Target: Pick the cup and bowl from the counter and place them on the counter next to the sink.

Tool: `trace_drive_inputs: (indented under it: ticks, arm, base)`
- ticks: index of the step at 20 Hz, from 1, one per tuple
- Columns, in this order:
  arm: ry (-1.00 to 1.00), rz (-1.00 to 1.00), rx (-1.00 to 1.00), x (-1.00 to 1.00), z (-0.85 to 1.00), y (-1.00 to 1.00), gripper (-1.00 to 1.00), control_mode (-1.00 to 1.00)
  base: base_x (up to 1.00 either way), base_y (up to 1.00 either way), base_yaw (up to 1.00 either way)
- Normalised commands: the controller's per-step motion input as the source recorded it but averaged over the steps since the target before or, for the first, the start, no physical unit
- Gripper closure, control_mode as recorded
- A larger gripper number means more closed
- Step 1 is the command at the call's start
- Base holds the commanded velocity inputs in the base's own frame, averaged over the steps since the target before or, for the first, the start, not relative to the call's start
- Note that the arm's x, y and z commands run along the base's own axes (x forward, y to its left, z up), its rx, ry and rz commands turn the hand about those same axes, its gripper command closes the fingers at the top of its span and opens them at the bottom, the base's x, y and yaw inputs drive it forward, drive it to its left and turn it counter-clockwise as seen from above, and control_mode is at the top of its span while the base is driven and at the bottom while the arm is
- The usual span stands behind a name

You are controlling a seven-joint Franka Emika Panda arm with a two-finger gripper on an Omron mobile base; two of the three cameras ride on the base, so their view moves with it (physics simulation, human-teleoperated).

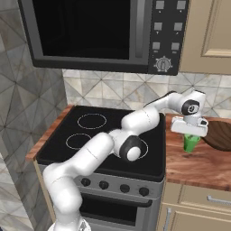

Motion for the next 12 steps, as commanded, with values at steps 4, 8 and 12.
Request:
trace_drive_inputs:
  ticks: [4, 8, 12]
  arm:
    - [-0.14, 0.0, 0.06, -0.47, 0.0, -0.06, 1.0, -1.0]
    - [-0.2, 0.0, 0.1, -0.72, 0.14, -0.04, 1.0, -1.0]
    - [-0.16, 0.0, 0.0, -0.44, 0.04, 0.0, 1.0, -1.0]
  base:
    - [0.0, 0.0, 0.0]
    - [0.0, 0.0, 0.0]
    - [0.0, 0.0, 0.0]
